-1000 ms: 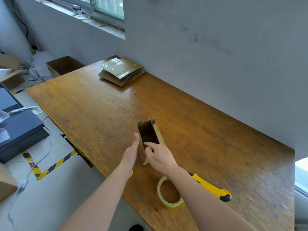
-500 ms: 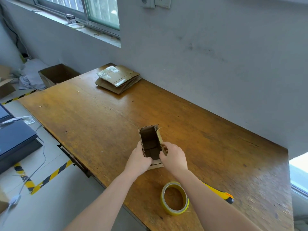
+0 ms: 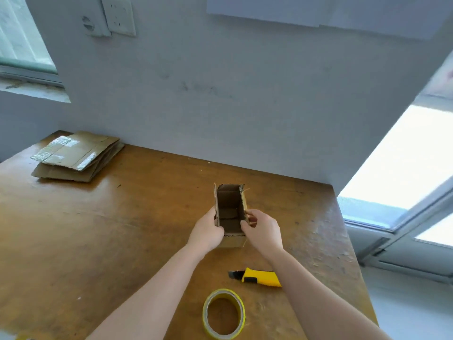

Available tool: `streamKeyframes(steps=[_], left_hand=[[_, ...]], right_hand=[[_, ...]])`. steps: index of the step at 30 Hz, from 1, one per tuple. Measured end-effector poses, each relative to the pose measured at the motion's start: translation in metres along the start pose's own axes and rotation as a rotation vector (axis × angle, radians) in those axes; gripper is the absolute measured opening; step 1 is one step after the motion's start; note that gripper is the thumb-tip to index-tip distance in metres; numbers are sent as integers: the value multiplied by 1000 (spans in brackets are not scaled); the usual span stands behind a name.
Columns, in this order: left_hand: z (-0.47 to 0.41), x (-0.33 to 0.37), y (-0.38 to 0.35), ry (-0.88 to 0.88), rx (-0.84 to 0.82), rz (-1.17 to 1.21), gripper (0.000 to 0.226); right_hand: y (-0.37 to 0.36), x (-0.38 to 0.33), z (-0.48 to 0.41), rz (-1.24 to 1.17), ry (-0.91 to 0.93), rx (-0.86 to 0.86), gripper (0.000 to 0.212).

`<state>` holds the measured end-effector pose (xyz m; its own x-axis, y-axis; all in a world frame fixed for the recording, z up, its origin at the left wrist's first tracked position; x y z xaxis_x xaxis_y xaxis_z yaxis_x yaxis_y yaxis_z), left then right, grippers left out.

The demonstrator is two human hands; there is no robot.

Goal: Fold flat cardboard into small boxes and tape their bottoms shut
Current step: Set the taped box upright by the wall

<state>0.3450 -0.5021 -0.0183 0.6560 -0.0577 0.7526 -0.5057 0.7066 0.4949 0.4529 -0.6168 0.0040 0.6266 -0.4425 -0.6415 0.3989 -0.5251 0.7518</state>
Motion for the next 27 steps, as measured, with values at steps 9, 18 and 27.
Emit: streamKeyframes(steps=[9,18,27], left_hand=[[-30,91,-102,-100,-105,-148,62],[-60,163,-190,-101,-109,-163,60],[-107,217,-254,-62,-139,-186,55]], right_hand=[[89,93,-10,-4,-175,184,37],[150,188,-43,-22,-219,188,37],[184,262,-95,-66,-256,184,35]])
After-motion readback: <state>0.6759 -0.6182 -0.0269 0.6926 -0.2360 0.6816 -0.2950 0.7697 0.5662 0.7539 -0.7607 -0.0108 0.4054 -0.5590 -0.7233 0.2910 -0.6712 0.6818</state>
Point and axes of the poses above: each hand's wrist, its own z-axis away from the middle knuckle, its own y-axis out of the back of the hand, x = y × z, the point moved 8 cm from there along -z, towards the middle knuckle, and after that the axes turned 15 degrees about y, right-handed, at the moved point
